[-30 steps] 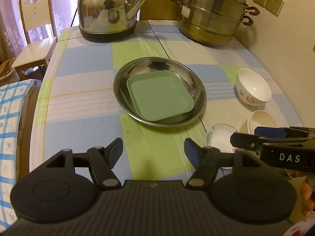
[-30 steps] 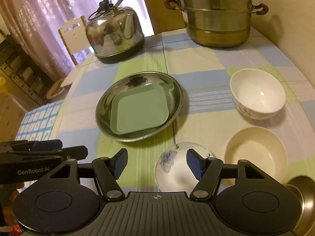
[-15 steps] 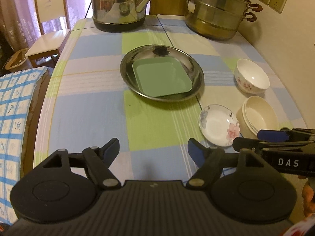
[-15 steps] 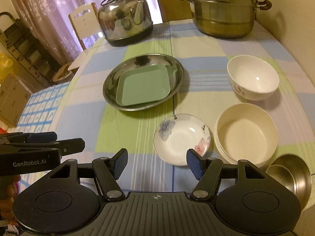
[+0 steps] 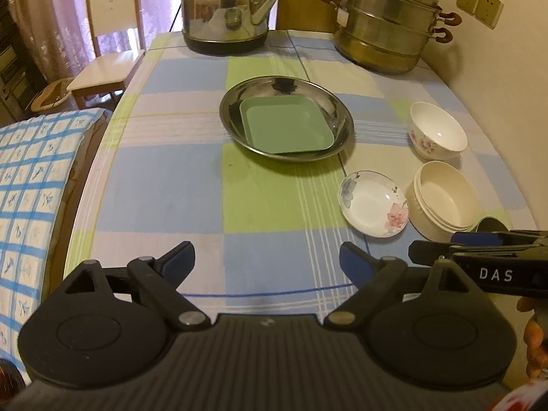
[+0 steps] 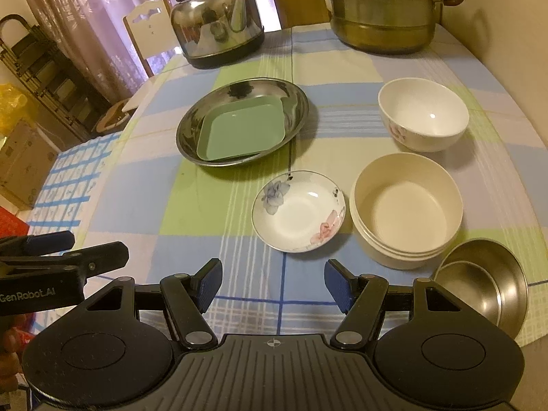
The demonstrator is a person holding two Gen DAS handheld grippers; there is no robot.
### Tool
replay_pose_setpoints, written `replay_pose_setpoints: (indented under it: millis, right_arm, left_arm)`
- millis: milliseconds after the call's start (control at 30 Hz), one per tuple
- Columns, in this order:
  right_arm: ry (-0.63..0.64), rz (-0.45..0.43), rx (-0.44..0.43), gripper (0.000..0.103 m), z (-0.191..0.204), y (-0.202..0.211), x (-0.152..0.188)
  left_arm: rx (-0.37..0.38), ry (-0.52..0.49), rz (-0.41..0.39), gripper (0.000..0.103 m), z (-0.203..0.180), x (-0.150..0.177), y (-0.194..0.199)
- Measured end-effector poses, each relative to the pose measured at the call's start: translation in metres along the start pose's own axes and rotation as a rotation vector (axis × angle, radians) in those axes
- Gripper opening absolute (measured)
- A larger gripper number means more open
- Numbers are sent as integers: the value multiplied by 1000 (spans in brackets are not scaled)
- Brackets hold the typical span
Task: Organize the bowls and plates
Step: 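Move the right gripper to the white floral dish's rim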
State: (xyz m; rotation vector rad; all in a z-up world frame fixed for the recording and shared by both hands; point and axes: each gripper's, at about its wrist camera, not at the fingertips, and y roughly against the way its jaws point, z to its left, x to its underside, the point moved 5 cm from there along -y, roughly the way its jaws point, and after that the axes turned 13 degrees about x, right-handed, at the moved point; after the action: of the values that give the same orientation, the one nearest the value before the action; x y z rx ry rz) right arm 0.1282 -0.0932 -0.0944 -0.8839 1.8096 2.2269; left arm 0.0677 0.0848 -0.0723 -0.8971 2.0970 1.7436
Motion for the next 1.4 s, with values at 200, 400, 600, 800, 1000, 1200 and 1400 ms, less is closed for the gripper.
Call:
replay_pose_setpoints:
  millis: [200,400,600,800,1000,1200,1400]
  right_arm:
    - [-19,18,-20,66,-5,1,5]
    - [-42,44,-22,66,-9,-3,7]
    - [-59,69,-11,66,-12,-7,9]
    - [-83,79,11,66,-14,-11,8]
    - [-117,96,37,66,-18,-18,7]
    - [-158,94,62,66,-22,-22,4]
    - [-195,93,75,66,-21,-26,4]
  left_arm:
    - [-1,39,5,91,-2,7,2]
    - [8,35,32,91,-5,11,-3]
    - [26,3,68,90,-10,12,-14]
    - [50,-27,98,90,-13,9,-27]
    - [72,-53,125,90,-12,4,-41]
    - [102,-94,141,90,-11,-4,-52]
    - [148,-140,133,84,-10,-12,-63]
